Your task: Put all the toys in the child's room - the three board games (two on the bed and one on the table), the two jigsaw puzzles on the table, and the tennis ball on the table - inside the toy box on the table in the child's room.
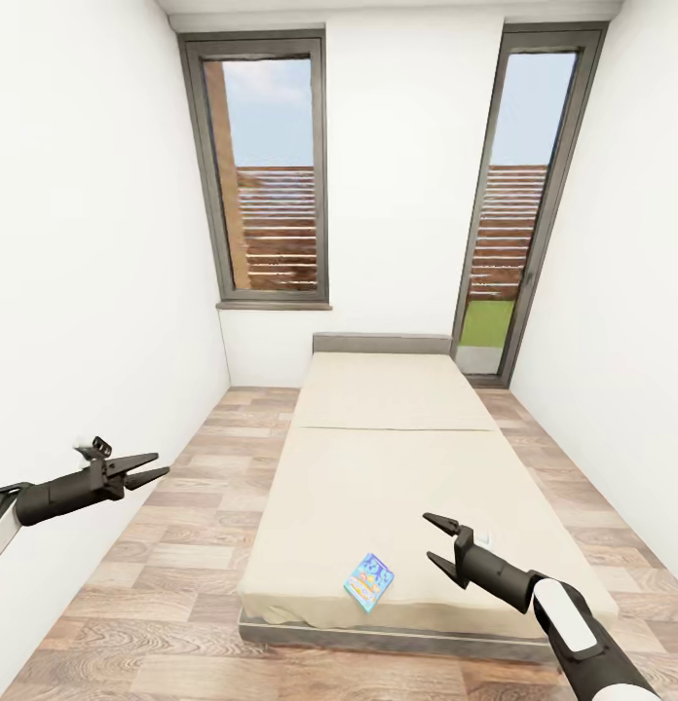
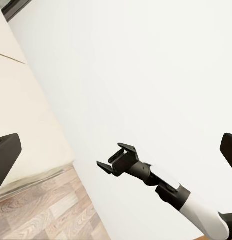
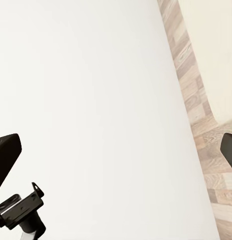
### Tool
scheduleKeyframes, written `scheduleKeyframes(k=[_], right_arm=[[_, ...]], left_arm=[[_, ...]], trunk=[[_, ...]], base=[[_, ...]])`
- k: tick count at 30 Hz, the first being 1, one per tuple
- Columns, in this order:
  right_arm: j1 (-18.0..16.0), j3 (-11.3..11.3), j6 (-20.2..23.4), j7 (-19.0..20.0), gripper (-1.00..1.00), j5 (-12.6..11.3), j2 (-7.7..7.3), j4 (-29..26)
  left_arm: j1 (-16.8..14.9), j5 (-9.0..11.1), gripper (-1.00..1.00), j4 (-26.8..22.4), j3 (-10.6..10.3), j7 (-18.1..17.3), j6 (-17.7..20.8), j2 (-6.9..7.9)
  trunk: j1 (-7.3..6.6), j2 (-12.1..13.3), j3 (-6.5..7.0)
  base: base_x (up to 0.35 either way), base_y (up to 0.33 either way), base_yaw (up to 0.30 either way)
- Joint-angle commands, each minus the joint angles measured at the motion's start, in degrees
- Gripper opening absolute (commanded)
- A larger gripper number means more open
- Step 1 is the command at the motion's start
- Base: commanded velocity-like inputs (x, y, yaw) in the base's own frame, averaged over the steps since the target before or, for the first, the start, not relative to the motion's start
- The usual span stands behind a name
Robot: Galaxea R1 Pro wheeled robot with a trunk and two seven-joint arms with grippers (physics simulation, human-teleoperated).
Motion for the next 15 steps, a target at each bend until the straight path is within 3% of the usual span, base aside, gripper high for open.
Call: scheduleKeyframes(k=[1, 10, 15], right_arm=[[0.0, -0.2, 0.4, 0.2, 1.0, 0.1, 0.02, 0.0], [0.1, -0.4, 0.3, 0.3, 1.0, 0.1, -0.15, 0.0], [0.2, -3.2, 0.3, 0.5, 1.0, 0.1, 0.02, -0.1]], left_arm=[[0.0, 0.0, 1.0, 0.0, 0.0, -0.2, 0.6, 0.02], [-0.1, -0.1, 1.0, -0.1, -0.3, -0.2, 1.2, 0.02], [-0.1, -0.1, 1.0, -0.1, -0.3, -0.2, 1.8, 0.02]], trunk=[[0.25, -0.5, -0.29], [2.22, -4.1, -1.9], [3.32, -6.1, -2.8]], base=[[0.0, 0.0, 0.0], [0.0, 0.0, 0.0], [0.0, 0.0, 0.0]])
